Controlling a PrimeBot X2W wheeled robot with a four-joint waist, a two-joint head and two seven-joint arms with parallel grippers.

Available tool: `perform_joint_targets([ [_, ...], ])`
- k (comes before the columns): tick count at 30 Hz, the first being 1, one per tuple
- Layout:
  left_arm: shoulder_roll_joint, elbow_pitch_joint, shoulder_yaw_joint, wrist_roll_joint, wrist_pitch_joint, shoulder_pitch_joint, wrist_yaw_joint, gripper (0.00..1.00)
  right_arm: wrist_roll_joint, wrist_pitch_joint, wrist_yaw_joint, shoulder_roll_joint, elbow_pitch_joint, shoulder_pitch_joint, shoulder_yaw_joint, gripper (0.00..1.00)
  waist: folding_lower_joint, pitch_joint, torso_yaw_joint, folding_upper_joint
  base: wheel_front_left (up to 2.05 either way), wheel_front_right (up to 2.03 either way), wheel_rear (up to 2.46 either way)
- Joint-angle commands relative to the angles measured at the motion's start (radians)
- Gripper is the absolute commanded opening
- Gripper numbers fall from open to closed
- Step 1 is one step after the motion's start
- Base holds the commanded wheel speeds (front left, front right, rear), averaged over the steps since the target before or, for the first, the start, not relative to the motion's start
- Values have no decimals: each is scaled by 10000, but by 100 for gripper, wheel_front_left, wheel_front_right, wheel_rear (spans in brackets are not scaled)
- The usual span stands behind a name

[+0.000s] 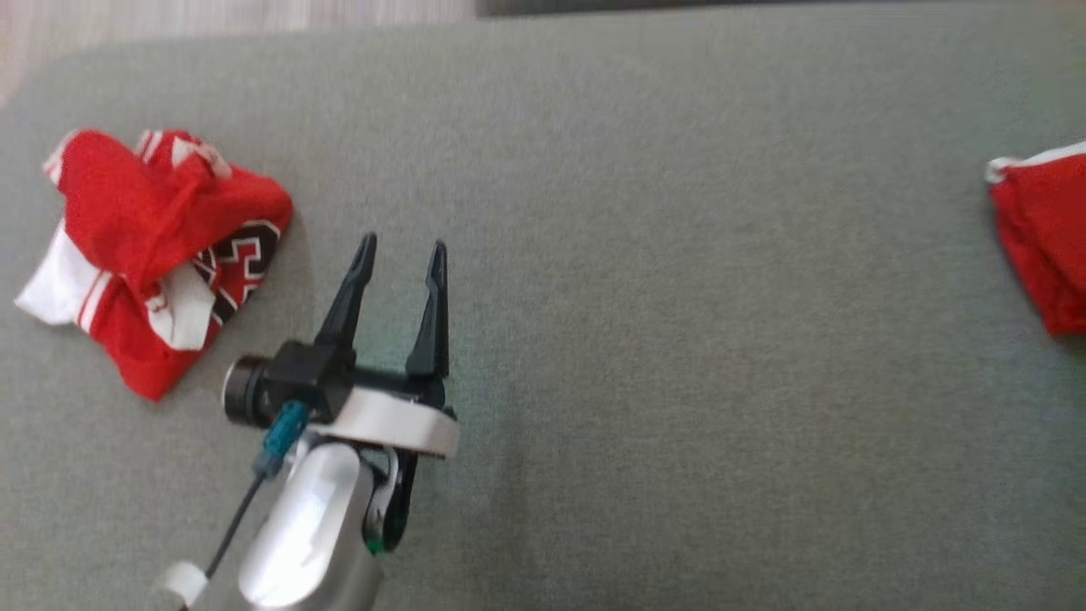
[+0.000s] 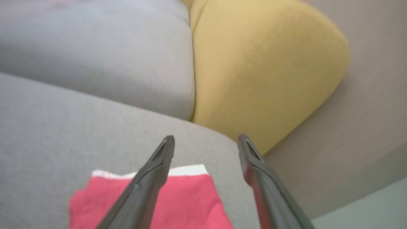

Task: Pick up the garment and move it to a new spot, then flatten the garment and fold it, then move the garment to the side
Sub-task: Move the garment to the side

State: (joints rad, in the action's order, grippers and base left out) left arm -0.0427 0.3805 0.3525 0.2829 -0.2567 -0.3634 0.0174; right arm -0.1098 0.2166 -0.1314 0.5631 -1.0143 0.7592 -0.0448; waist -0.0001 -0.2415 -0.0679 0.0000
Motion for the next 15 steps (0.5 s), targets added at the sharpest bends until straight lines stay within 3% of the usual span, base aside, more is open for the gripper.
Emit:
perform_joint_targets([
  [1,-75,-302,-371,35,-51,93,-33,100,125,191,7,22,491,-313,13,100,1,522,174,0,0,0,0],
  [4,-75,-367,-445,68,-51,363,-34,100,453,336,7,-773,1557,-522,-268,100,1,1080,272,0,0,0,0],
  [7,-75,-474,-520,76,-51,692,-23,100,930,392,7,-1910,3499,-1048,-439,100,1,1581,358,0,0,0,0],
  [15,-75,-489,-543,1,-51,1225,-15,100,1817,426,7,-3612,6683,-3533,76,100,1,2020,326,0,0,0,0],
])
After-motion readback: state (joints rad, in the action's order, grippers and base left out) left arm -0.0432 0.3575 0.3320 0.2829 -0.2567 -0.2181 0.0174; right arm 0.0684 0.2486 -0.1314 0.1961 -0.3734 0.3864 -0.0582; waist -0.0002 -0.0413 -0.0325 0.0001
